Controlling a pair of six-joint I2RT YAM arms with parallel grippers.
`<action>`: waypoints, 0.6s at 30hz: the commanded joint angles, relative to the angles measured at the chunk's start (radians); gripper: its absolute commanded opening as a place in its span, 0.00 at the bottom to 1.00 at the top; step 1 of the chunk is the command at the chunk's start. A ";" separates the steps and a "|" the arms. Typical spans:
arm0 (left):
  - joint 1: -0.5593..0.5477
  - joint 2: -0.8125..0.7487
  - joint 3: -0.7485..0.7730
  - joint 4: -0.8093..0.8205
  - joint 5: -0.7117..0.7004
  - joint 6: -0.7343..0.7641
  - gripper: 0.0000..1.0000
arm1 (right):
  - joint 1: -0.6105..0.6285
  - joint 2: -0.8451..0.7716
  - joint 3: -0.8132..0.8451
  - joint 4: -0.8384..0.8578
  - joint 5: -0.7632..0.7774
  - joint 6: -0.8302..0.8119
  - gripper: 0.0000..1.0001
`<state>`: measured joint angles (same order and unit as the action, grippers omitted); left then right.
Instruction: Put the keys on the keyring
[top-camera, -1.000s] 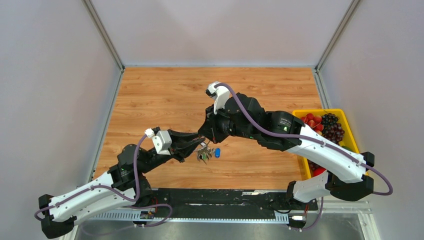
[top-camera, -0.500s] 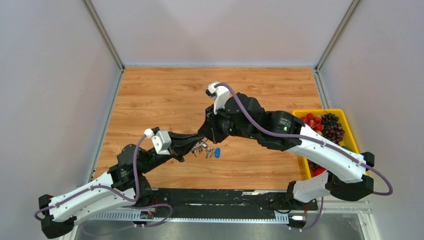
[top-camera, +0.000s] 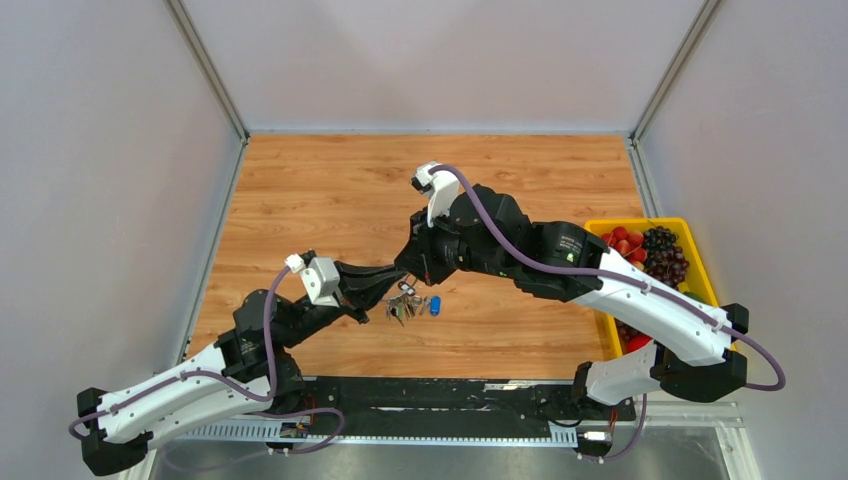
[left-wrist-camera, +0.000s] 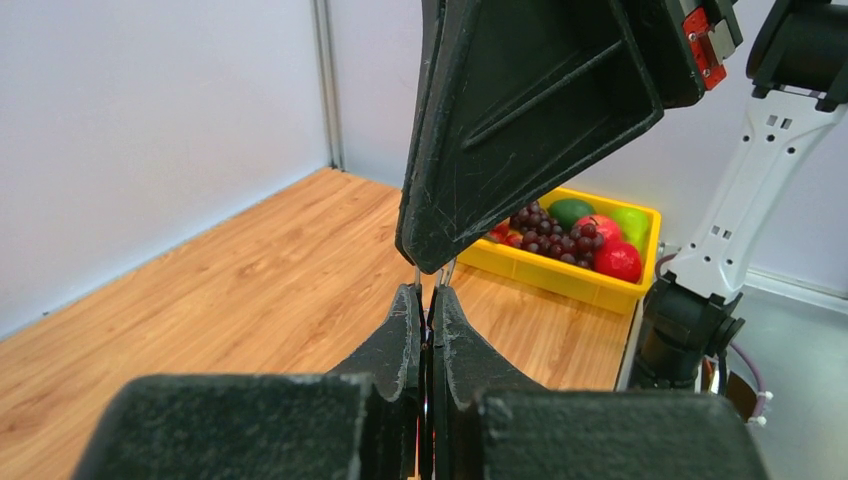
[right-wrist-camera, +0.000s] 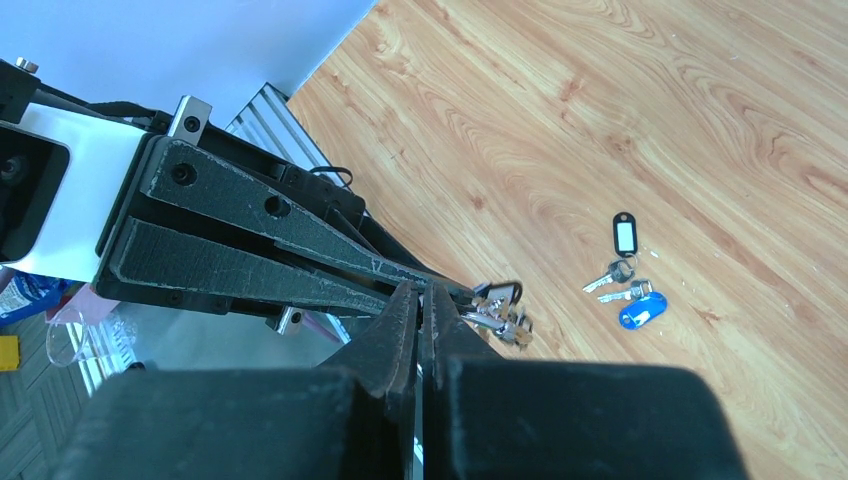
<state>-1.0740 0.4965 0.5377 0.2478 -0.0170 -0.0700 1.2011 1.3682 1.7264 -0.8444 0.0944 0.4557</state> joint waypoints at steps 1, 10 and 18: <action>0.003 -0.005 0.047 0.015 -0.087 -0.020 0.00 | 0.002 -0.040 -0.001 0.054 -0.005 0.013 0.08; 0.003 -0.031 0.050 -0.019 -0.177 -0.022 0.00 | -0.001 -0.127 -0.045 0.077 0.076 0.015 0.41; 0.003 -0.053 0.044 -0.048 -0.315 -0.037 0.00 | -0.015 -0.169 -0.157 0.079 0.158 0.001 0.47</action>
<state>-1.0729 0.4629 0.5434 0.1875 -0.2432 -0.0887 1.1961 1.2076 1.6283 -0.7925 0.1871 0.4591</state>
